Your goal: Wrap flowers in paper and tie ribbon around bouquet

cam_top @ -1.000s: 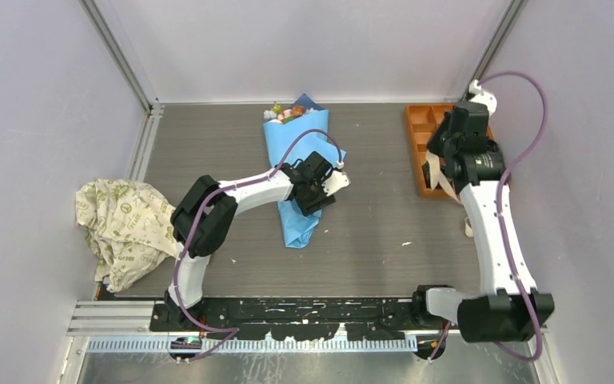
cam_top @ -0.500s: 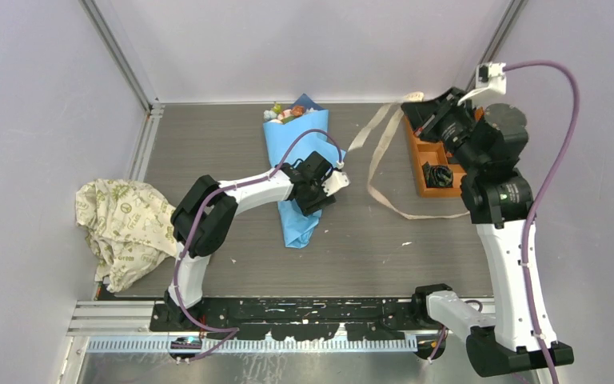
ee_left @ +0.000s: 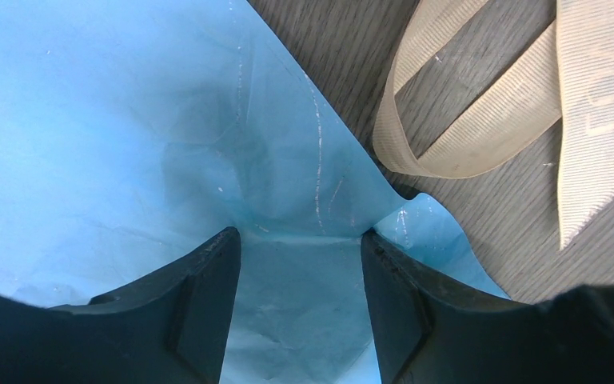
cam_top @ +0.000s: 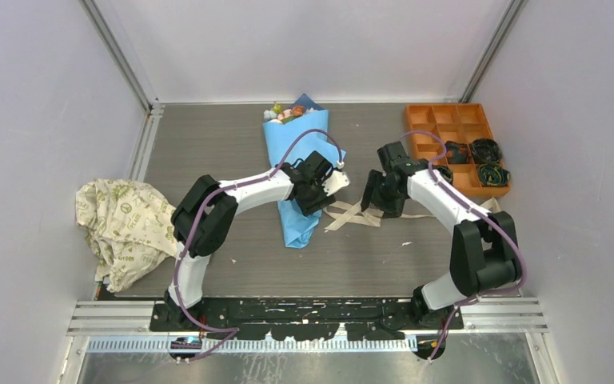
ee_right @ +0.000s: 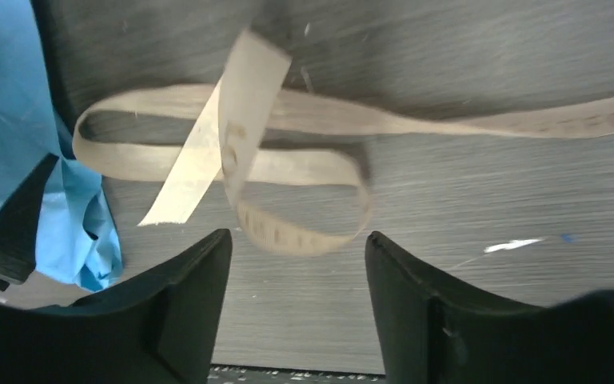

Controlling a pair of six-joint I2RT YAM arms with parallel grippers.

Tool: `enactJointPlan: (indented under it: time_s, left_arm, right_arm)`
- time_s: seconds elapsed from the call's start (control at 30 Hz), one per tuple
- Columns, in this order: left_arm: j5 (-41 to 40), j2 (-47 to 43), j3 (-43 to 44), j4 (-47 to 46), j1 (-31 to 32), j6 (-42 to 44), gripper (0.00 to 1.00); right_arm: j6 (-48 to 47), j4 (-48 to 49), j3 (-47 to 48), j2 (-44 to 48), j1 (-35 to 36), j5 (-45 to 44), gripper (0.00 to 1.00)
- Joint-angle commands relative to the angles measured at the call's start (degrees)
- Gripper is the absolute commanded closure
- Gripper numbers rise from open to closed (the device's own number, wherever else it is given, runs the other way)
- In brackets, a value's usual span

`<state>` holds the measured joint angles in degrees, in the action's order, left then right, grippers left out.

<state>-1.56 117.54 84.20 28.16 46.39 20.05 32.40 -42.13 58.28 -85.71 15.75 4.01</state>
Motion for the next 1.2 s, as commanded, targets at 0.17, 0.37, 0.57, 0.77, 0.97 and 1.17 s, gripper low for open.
enactJointPlan:
  time_s: [0.17,0.37,0.57,0.77,0.97,1.17]
  left_arm:
    - [5.8,5.6,-2.6,3.3,1.2,-0.7,0.40]
    - [5.7,6.0,-2.6,3.6,1.3,-0.5,0.39]
    - [5.1,6.2,-3.0,3.3,1.2,0.0,0.39]
    - [4.6,7.1,-2.6,3.3,1.3,0.5,0.37]
    - [4.2,7.2,-2.9,3.0,1.3,1.0,0.37]
    - [4.0,7.3,-2.9,2.9,1.2,1.1,0.37]
  right_arm:
    - [-7.9,20.3,11.4,-3.3,-6.6,10.9,0.11]
    - [-5.4,22.0,25.7,-27.0,-6.4,26.6,0.00]
    - [1.1,32.7,23.3,-35.7,-4.5,32.8,0.01]
    - [10.7,50.6,19.0,-41.9,-1.4,36.9,0.01]
    - [17.6,62.1,17.8,-45.4,0.1,36.1,0.03]
    - [23.8,70.2,16.6,-48.2,1.7,36.8,0.30]
